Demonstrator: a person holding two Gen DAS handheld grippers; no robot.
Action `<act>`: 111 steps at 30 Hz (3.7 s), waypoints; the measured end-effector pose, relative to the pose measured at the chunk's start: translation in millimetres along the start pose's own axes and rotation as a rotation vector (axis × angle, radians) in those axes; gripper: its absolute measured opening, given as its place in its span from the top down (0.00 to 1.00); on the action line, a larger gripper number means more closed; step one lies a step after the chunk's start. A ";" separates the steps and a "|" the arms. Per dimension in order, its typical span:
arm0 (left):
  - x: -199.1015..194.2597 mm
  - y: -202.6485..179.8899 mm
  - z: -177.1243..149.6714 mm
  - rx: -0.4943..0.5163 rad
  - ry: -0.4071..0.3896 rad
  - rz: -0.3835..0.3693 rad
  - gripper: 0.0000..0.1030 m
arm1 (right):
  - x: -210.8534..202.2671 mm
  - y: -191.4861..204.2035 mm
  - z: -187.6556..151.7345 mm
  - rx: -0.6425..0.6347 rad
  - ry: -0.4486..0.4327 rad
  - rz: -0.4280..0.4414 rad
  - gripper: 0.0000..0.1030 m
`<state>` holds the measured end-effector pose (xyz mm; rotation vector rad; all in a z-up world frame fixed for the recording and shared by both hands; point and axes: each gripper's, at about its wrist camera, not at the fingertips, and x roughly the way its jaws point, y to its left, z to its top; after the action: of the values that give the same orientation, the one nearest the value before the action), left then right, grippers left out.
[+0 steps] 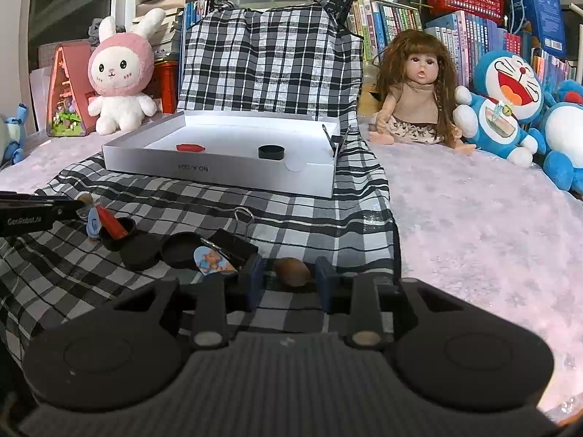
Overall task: Organize rigid objects
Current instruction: 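Grasp a brown ball with the left gripper while the right gripper grasps the other ball, then lower the brown ball into the white box while the right gripper releases its ball there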
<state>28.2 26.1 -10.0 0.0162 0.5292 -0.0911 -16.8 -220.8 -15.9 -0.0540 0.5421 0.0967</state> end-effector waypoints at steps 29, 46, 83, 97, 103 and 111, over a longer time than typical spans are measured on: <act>2.0 -9.2 7.0 -0.048 -0.016 -0.015 0.79 | 3.6 5.6 4.6 0.021 -0.017 -0.008 0.74; 32.7 13.1 108.3 -0.113 0.093 -0.122 0.79 | 42.8 -23.0 105.7 0.158 0.060 0.076 0.74; 182.1 12.0 154.3 -0.120 0.333 -0.095 0.79 | 187.9 -12.9 158.2 0.264 0.312 -0.076 0.74; 188.7 7.0 152.6 -0.115 0.329 -0.104 0.79 | 194.1 -17.9 154.7 0.325 0.329 -0.054 0.74; 188.8 5.6 152.5 -0.106 0.323 -0.107 0.79 | 194.2 -20.6 153.8 0.338 0.328 -0.044 0.74; 187.8 3.4 152.3 -0.085 0.314 -0.115 0.78 | 194.6 -23.3 152.7 0.348 0.330 -0.026 0.70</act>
<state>266.5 8.1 26.6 -0.0847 0.8479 -0.1800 229.8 -217.2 14.7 0.2662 0.8805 -0.0343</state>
